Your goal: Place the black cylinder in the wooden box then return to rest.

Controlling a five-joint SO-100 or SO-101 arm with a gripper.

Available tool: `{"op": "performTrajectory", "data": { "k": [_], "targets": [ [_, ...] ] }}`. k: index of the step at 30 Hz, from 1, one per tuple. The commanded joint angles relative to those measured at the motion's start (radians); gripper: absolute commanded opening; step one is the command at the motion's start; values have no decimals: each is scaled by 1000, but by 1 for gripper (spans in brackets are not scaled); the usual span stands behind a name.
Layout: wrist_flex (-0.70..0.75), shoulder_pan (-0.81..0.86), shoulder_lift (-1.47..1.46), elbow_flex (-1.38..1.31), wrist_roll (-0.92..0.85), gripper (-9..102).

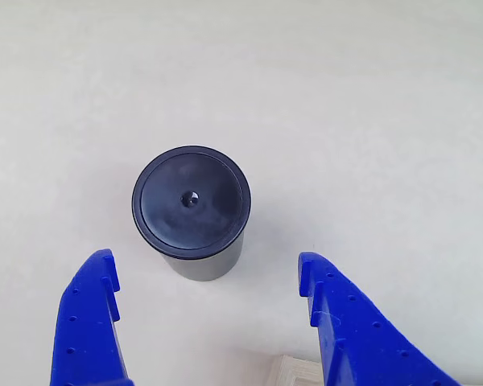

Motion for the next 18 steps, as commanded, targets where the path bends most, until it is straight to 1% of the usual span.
{"op": "performTrajectory", "data": {
  "k": [1, 18],
  "targets": [
    [-37, -12, -25, -132, -2, 34],
    [-37, -17, 91, -253, 3, 33]
  ]
}}
